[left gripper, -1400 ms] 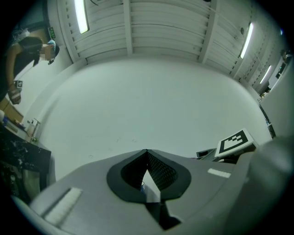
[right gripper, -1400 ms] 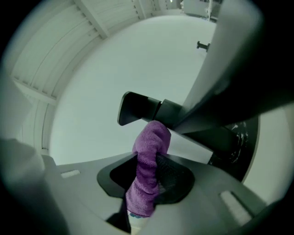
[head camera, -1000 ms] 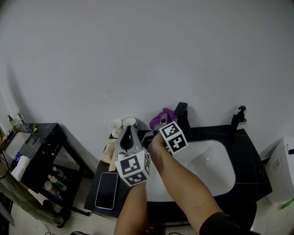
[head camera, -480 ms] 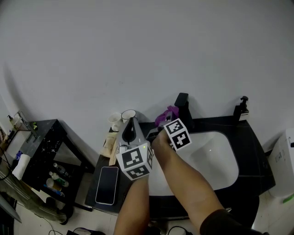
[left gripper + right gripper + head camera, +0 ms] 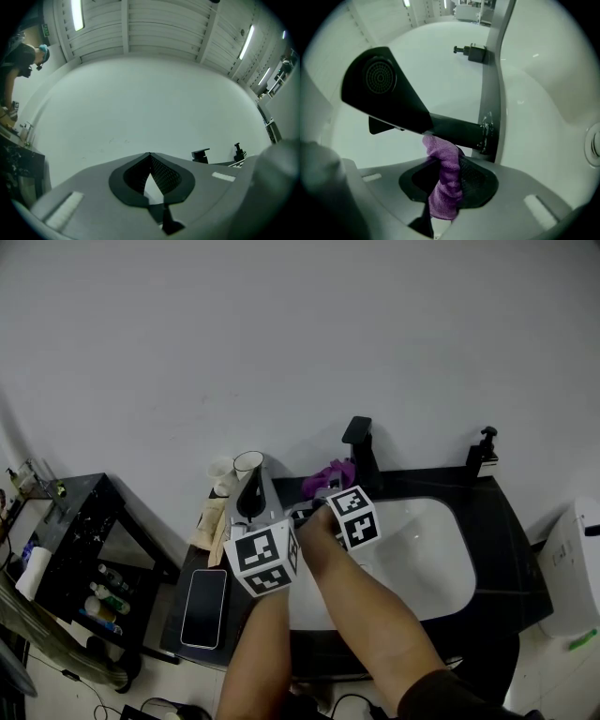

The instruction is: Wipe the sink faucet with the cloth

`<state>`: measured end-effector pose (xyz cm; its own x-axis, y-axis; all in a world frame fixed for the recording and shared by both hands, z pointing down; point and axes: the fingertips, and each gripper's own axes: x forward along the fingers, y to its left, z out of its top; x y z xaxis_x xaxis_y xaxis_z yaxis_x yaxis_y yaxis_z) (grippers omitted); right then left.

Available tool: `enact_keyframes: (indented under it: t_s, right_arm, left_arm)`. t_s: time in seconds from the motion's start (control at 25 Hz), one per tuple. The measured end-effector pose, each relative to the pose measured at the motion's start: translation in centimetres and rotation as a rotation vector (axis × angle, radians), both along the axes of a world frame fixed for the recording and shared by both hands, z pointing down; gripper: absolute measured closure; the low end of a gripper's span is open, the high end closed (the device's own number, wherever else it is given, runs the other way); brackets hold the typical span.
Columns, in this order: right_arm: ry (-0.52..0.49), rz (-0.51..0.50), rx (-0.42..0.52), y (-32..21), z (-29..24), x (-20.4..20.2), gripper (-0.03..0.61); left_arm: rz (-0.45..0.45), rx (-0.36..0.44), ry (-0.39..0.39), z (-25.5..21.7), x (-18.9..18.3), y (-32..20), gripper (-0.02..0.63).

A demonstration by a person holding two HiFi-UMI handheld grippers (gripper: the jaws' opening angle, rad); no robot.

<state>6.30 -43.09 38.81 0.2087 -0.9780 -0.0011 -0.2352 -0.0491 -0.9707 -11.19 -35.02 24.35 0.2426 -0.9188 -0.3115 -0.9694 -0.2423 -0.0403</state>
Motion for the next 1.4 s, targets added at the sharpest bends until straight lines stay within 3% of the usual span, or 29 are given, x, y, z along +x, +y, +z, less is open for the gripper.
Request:
enact_keyframes:
  t_s: [0.48, 0.92, 1.2, 1.32, 1.4]
  right_arm:
    - [-0.105, -0.052, 0.044, 1.5, 1.8, -0.6, 0.477]
    - [-0.004, -0.141, 0.046, 4.6, 1.1, 0.2, 0.476]
    - [0.144, -0.101, 0.062, 8.0, -1.5, 4.8, 0.476]
    - [0.288, -0.081, 0.064, 9.1, -3.9, 8.0, 0.476]
    - [0.44, -0.071, 0.076, 9.6, -5.9, 10.0, 0.476]
  left_arm:
    - [-0.017, 0.007, -0.045, 0.2, 0.3, 0.2, 0.597]
    - [-0.046, -0.023, -0.063, 1.0, -0.3, -0.6, 0.597]
    - [-0.001, -0.047, -0.123, 2.2, 1.7, -1.0, 0.597]
    - [0.045, -0.1, -0.112, 3.5, 3.0, -1.1, 0.595]
    - [0.068, -0.124, -0.125, 4.2, 4.0, -1.1, 0.597]
